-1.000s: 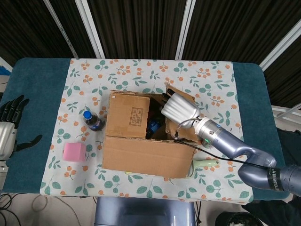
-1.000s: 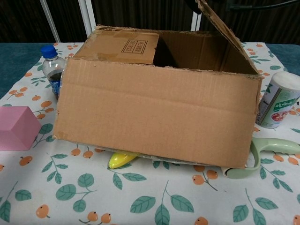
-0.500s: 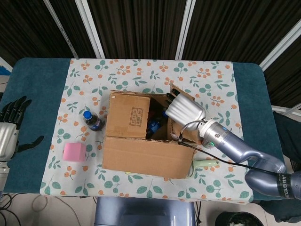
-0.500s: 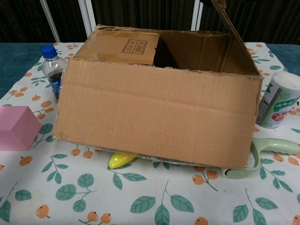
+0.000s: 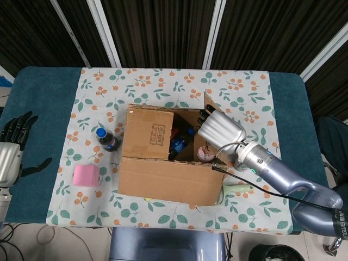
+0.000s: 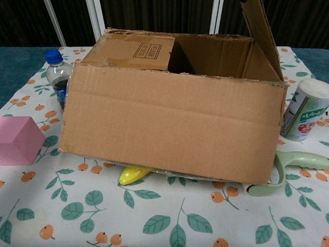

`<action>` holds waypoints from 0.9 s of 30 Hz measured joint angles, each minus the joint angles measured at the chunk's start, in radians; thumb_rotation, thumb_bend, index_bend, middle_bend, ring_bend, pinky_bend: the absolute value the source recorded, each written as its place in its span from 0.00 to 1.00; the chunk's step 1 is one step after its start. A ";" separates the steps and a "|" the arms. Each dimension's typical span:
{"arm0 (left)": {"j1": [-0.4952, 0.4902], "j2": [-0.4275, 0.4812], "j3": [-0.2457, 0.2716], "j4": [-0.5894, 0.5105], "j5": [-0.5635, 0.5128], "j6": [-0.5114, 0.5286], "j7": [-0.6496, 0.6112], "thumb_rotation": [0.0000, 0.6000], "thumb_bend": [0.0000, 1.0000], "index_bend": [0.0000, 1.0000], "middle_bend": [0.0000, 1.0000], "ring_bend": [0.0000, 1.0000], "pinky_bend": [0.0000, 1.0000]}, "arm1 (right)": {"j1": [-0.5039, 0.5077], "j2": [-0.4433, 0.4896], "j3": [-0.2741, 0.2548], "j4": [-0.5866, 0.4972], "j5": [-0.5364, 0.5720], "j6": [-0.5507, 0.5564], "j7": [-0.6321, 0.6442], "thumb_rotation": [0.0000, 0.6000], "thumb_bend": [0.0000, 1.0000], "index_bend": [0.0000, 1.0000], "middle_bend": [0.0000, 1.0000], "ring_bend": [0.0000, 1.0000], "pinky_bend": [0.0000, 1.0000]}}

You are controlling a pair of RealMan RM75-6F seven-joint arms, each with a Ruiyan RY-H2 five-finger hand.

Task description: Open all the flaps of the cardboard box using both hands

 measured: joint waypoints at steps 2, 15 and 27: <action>0.001 0.001 0.000 -0.003 0.004 0.004 0.001 1.00 0.15 0.00 0.00 0.00 0.05 | -0.005 0.008 -0.001 -0.004 -0.003 0.003 -0.001 1.00 1.00 0.53 0.40 0.24 0.26; 0.004 0.007 -0.002 -0.013 0.012 0.012 0.003 1.00 0.15 0.00 0.00 0.00 0.05 | -0.059 0.109 -0.007 -0.018 -0.027 0.016 -0.009 1.00 1.00 0.53 0.39 0.24 0.26; 0.004 0.007 0.001 -0.017 0.018 0.012 0.013 1.00 0.15 0.00 0.00 0.00 0.05 | -0.127 0.160 -0.026 -0.001 -0.034 0.034 -0.013 1.00 1.00 0.47 0.36 0.21 0.26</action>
